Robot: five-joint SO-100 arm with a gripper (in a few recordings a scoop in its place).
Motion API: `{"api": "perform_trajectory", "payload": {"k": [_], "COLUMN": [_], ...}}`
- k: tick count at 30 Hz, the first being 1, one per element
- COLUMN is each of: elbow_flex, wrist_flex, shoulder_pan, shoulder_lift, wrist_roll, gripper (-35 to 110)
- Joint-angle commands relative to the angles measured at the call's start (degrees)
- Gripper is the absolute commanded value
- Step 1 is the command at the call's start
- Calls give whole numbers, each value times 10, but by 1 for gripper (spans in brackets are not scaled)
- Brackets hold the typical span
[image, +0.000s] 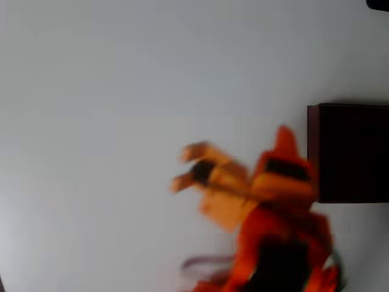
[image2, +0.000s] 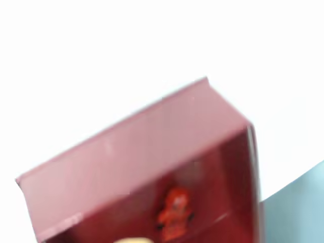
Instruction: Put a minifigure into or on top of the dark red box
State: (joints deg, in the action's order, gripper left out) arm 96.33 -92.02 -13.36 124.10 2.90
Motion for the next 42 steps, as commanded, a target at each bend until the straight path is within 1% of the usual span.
{"api": "perform_trajectory", "payload": {"k": [1,7,9,12,14,16,19,21,27,31,33,36,40,42], "elbow_flex": [87,214,259,325,366,408,478,483,506,538,555,594,645,664], "wrist_flex": [11,43,54,83,92,97,89,64,48,58,53,71,98,109], "shoulder_pan": [82,215,250,287,303,316,330,333,340,364,373,381,383,400], "shoulder_lift": [141,284,323,383,434,507,665,675,678,677,677,680,680,681], "wrist_roll": [-38,-99,-108,-110,-106,-110,-109,-108,-98,-118,-146,-106,-97,-69], "gripper": [24,21,14,6,4,3,4,3,1,0,0,0,0,0]}}
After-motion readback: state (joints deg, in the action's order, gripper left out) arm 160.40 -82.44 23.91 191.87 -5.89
